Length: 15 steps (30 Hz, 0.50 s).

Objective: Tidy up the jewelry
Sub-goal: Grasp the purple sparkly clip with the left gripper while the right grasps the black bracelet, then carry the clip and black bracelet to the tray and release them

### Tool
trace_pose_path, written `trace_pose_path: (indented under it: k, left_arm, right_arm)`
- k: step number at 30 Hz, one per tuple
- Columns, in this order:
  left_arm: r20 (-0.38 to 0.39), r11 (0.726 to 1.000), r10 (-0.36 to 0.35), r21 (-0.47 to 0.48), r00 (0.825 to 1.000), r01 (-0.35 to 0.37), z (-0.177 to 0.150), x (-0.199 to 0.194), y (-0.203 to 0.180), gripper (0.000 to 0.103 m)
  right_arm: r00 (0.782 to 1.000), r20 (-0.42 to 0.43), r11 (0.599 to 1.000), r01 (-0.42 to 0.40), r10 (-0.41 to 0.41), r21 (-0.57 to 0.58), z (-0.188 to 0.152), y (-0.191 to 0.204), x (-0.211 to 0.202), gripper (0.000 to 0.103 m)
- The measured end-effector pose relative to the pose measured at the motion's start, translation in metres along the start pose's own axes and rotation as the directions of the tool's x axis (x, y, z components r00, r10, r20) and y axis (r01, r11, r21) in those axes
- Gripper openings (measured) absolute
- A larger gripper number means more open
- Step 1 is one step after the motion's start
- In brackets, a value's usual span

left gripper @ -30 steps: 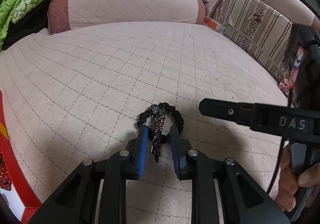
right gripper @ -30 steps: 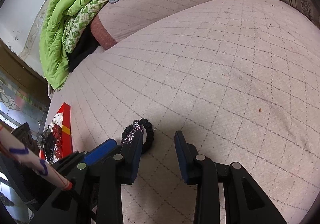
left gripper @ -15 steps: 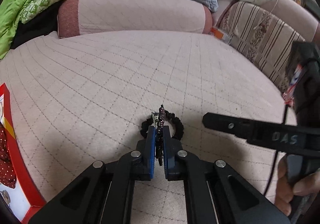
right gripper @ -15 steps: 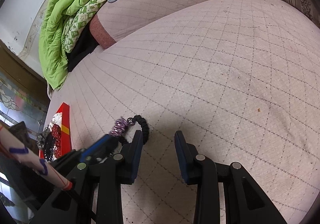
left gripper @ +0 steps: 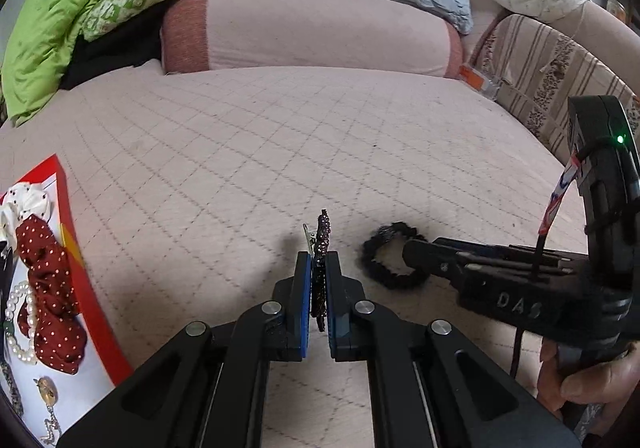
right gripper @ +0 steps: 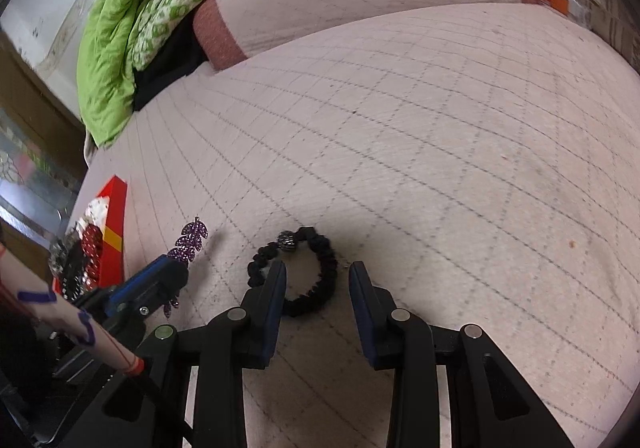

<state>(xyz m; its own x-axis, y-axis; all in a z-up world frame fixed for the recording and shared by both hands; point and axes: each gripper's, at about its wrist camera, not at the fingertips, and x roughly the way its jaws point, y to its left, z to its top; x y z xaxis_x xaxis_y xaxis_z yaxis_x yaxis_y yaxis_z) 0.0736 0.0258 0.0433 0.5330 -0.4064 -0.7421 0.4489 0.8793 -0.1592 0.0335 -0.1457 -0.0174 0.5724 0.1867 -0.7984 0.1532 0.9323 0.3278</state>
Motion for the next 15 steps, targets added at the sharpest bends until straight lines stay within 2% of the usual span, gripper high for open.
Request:
trace_pose_path:
  k: [3,4,5,8,15]
  left_arm:
    - [-0.015,1.000,0.009,-0.007,1.000,-0.009,-0.002,0.003,0.004,0.006]
    - [-0.022,1.000,0.009,-0.009,1.000,-0.009,-0.002,0.004,0.005,0.006]
    - [-0.023,1.000,0.011,-0.010,1.000,-0.012,-0.002,0.005,0.005,0.006]
    - [-0.027,1.000,0.015,-0.016,1.000,-0.015,-0.003,0.006,0.006,0.006]
    - [-0.031,1.000,0.025,-0.018,0.999,-0.025,-0.004,0.009,0.005,0.006]
  right_arm:
    - [0.999,-0.002,0.998,0.045,-0.045,-0.053,-0.001,0.009,0.006,0.026]
    - [0.997,0.001,0.994,0.075,-0.075,-0.081,-0.001,0.012,0.007,0.017]
    - [0.996,0.001,0.992,0.084,-0.084,-0.089,-0.001,0.012,0.007,0.013]
    - [0.996,0.001,0.992,0.087,-0.088,-0.090,0.000,0.009,0.006,0.010]
    - [0.997,0.053,0.995,0.062,-0.058,-0.074,0.002,0.007,-0.014,0.009]
